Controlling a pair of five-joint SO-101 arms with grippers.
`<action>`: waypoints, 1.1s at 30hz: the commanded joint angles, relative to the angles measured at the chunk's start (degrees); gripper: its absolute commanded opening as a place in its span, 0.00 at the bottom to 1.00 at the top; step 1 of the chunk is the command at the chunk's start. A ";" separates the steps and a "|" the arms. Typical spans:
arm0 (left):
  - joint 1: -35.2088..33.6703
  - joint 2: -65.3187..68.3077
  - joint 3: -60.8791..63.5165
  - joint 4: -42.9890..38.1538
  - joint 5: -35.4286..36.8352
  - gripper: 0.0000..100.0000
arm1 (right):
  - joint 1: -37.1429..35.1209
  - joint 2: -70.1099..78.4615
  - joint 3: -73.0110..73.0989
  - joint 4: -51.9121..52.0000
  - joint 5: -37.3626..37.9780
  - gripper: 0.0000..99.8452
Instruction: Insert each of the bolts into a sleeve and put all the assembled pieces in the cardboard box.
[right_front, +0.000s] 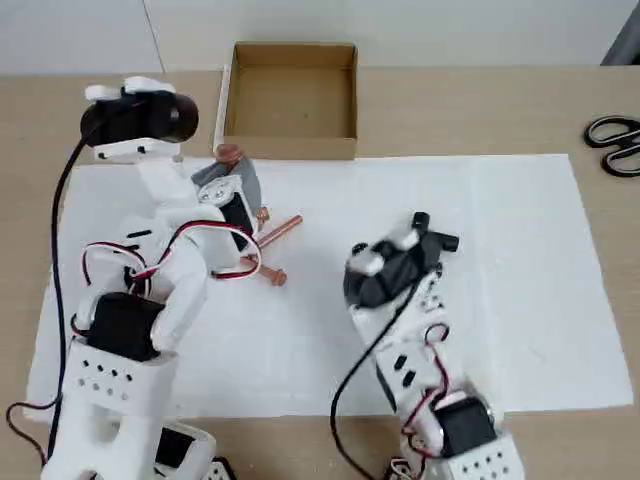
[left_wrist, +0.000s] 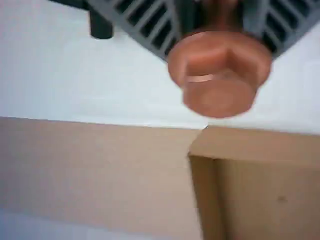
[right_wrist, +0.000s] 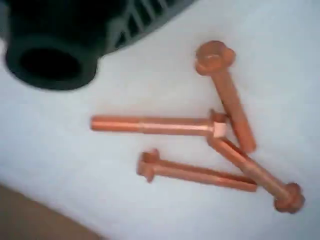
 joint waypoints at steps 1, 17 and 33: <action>3.16 -1.67 -0.31 -3.78 0.44 0.00 | -1.27 -8.04 1.85 1.54 -4.84 0.00; 13.89 -1.76 19.47 -23.56 -7.38 0.00 | -5.85 -8.22 6.68 1.36 -7.91 0.00; 14.77 -4.57 25.19 -29.01 -0.35 0.00 | -7.52 -8.22 6.68 1.36 -8.00 0.00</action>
